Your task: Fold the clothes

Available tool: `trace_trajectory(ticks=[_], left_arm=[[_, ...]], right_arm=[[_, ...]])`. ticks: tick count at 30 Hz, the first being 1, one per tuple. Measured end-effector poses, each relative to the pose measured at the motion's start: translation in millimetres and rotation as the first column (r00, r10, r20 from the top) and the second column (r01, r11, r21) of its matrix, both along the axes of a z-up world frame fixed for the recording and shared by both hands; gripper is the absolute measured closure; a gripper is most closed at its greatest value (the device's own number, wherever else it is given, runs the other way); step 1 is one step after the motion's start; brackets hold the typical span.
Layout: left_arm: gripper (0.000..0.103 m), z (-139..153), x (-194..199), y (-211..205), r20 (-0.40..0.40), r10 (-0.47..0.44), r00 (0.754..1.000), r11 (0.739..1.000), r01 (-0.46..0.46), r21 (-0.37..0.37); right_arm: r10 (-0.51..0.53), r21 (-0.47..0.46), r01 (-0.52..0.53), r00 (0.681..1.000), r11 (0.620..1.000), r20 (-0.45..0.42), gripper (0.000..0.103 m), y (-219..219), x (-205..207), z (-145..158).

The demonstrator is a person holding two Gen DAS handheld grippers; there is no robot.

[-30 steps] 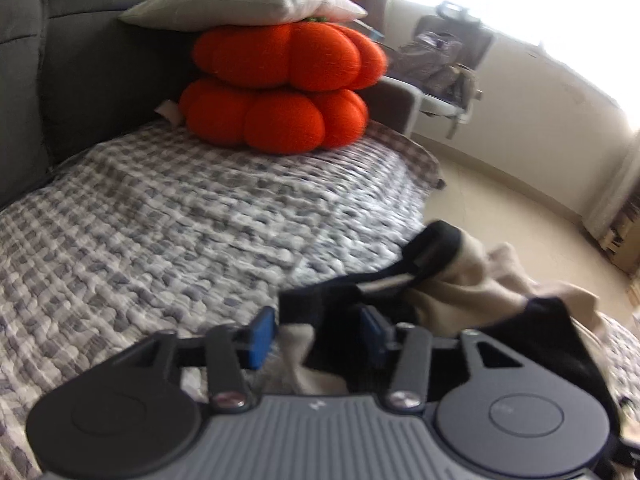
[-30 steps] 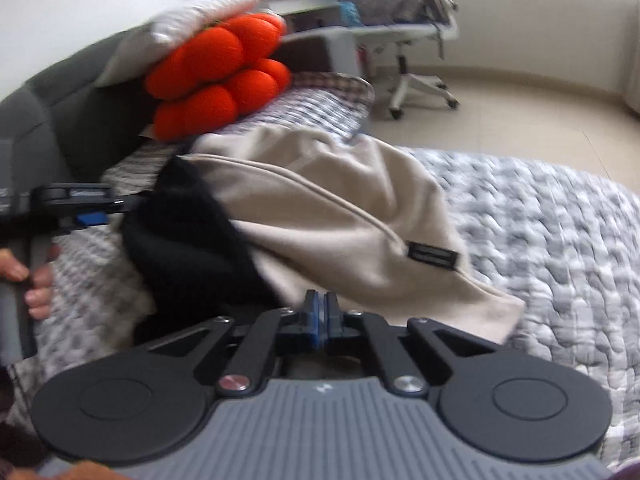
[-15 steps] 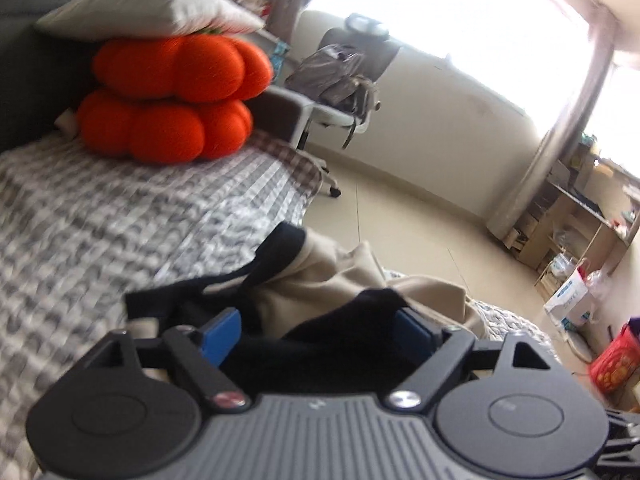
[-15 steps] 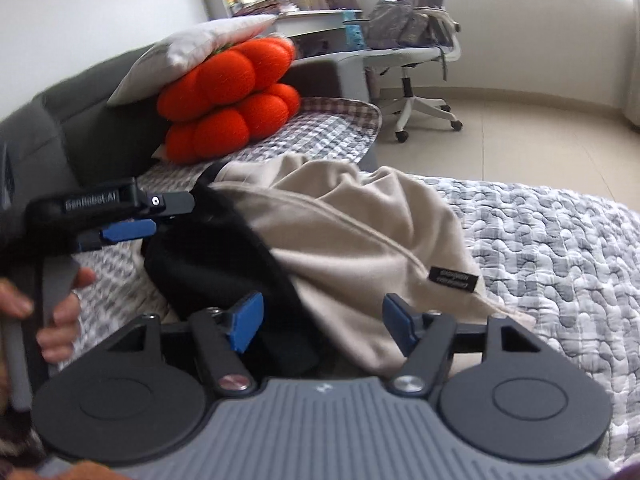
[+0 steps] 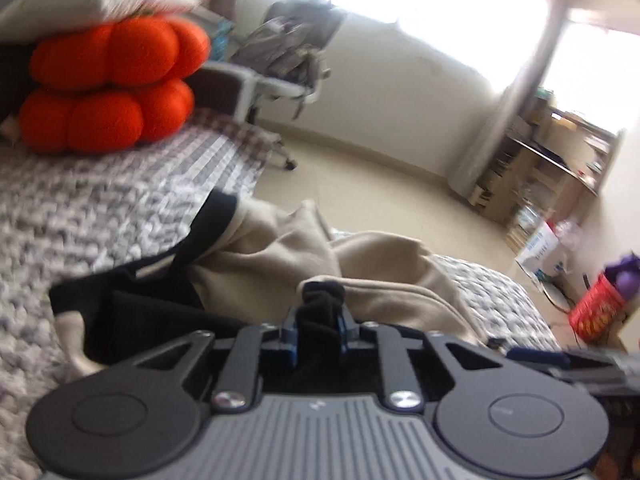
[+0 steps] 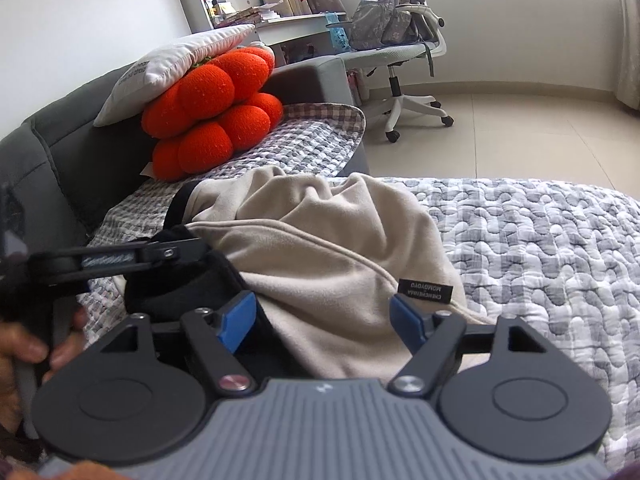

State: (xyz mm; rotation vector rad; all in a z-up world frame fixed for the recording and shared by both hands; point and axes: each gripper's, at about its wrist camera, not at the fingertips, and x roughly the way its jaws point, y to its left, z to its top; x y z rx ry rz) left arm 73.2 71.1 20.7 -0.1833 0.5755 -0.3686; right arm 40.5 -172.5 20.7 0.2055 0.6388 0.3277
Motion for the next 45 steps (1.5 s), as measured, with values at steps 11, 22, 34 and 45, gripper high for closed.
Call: trace_trajectory(ticks=[11, 22, 34, 45], left_arm=[[0.087, 25.5, -63.2, 15.6, 0.186, -0.368, 0.911, 0.919, 0.387, -0.072], [0.087, 52.1, -85.8, 16.3, 0.269, -0.39, 0.881, 0.893, 0.433, -0.121], [0.088, 64.4, -113.5, -9.5, 0.299, -0.49, 0.819, 0.848, 0.527, -0.056], [0.086, 38.1, -110.3, -22.9, 0.166, -0.63, 0.758, 0.766, 0.642, -0.028]], right_arm=[[0.218, 0.003, -0.22, 0.968, 0.975, 0.126, 0.009, 15.5, -29.6, 20.0], [0.282, -0.055, -0.277, 0.927, 0.959, 0.247, 0.009, 10.0, -63.6, 46.4], [0.39, -0.059, -0.391, 0.868, 0.918, 0.307, 0.008, -12.8, -98.0, 65.6], [0.461, -0.185, -0.426, 0.853, 0.885, 0.243, 0.017, 16.2, -103.9, 43.1]])
